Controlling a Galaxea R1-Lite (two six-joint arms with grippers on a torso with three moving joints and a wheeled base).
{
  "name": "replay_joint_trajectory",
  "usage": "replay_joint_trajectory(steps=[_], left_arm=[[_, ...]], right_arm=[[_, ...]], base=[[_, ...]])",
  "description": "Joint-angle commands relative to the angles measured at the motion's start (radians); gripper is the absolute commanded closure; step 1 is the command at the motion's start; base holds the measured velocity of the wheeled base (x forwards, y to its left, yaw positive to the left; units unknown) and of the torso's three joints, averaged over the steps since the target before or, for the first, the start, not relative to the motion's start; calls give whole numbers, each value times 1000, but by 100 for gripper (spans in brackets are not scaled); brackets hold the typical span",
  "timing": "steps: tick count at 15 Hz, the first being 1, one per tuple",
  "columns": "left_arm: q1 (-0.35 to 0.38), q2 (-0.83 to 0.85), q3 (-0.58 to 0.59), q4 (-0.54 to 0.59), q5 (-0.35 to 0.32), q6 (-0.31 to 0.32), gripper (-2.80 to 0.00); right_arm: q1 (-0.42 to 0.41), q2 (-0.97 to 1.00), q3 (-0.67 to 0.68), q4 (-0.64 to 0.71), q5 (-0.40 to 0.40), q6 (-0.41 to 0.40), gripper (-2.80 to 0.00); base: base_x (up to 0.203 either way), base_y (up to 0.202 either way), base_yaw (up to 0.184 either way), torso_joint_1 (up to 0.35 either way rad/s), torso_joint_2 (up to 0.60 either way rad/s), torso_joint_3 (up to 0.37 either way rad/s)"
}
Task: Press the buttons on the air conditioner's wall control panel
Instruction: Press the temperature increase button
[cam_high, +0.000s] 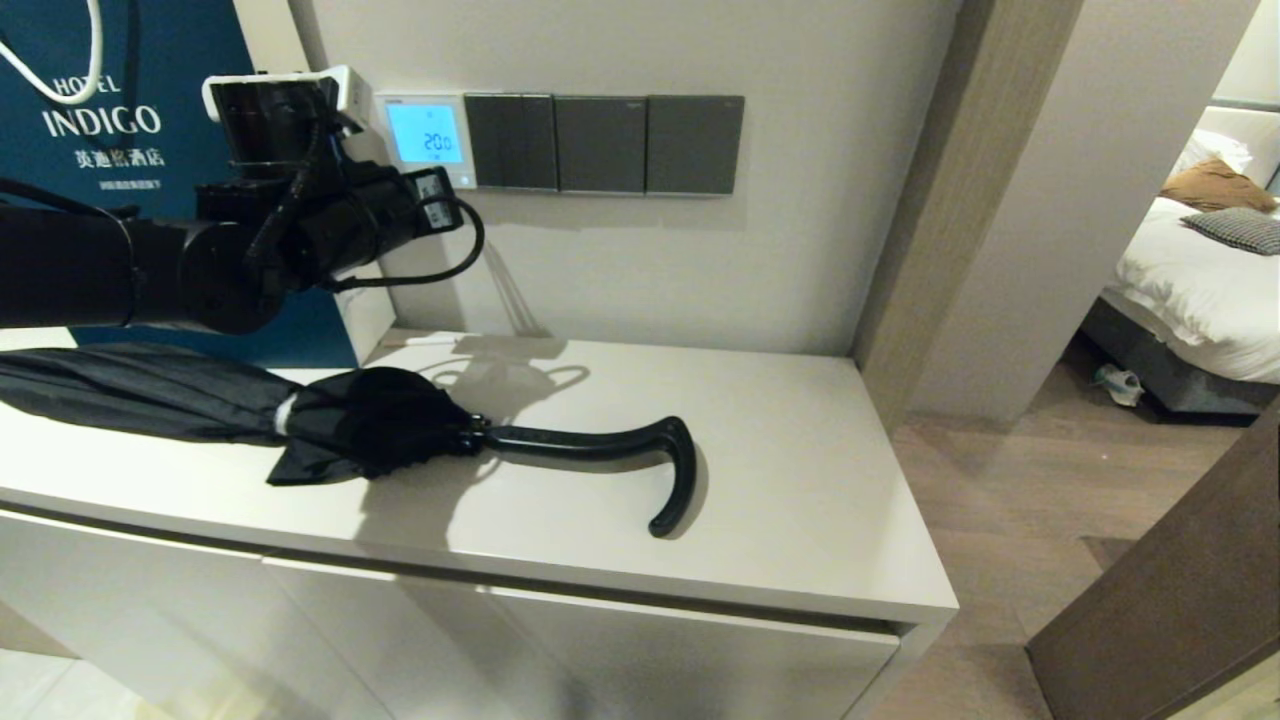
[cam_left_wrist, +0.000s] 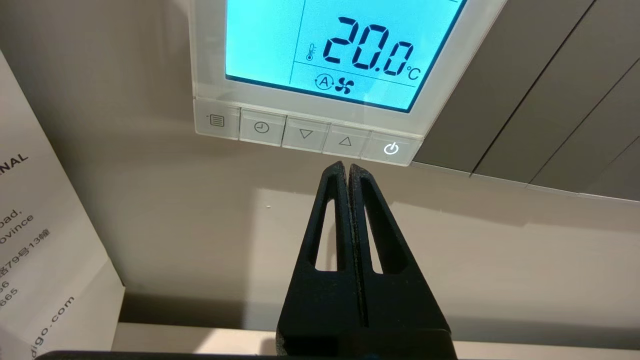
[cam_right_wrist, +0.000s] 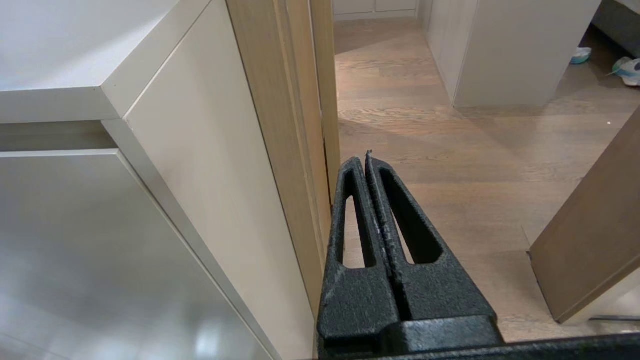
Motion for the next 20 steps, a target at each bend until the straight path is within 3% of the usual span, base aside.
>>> replay_joint_trajectory(steps=[1, 14, 20], left_arm=[[-1, 14, -17, -2, 1, -1, 0], [0, 56, -81, 8, 2, -3, 0], [11, 21, -8, -3, 6, -8, 0]], right_arm=[[0, 1, 2, 0, 0, 0, 0], [0, 1, 2, 0, 0, 0, 0], [0, 1, 2, 0, 0, 0, 0]], base=[[0, 0, 0, 0, 0, 0], [0, 0, 0, 0, 0, 0], [0, 0, 0, 0, 0, 0]])
